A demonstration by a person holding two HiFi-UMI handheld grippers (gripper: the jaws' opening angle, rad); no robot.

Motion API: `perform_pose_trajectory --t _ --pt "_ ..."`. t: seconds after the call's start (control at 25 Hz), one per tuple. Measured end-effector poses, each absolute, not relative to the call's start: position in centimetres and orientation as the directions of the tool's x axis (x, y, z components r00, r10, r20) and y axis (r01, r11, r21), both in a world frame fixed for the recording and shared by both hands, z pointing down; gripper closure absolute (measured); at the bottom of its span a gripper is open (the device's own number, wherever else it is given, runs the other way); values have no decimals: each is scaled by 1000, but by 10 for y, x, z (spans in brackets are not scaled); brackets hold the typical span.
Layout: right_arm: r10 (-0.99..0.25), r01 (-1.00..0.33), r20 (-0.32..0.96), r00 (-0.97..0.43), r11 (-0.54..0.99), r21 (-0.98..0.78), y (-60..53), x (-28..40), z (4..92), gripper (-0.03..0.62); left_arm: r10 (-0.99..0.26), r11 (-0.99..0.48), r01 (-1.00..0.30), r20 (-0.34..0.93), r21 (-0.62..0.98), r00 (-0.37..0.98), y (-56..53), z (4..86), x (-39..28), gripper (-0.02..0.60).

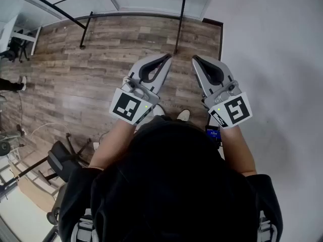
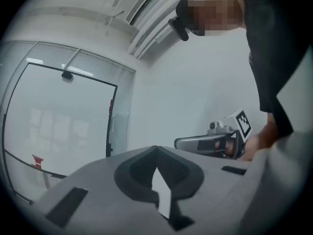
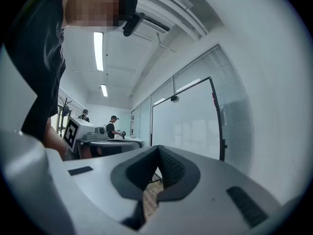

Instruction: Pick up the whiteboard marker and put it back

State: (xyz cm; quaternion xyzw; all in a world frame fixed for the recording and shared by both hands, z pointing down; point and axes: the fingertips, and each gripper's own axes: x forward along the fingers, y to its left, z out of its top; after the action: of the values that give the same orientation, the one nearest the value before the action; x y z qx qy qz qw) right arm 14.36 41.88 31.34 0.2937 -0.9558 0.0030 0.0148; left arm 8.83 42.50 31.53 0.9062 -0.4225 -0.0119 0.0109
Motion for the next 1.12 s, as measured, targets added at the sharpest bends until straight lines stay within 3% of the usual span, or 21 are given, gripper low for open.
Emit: perform_pose_trajectory --t 0.48,1.12 --pt "-575 -573 -5 -818 816 -76 451 181 313 599 -772 -636 -772 -42 19 635 466 311 108 577" --pt "-466 -464 3 -885 882 -82 463 187 325 599 -834 -551 -834 4 8 551 482 316 122 577"
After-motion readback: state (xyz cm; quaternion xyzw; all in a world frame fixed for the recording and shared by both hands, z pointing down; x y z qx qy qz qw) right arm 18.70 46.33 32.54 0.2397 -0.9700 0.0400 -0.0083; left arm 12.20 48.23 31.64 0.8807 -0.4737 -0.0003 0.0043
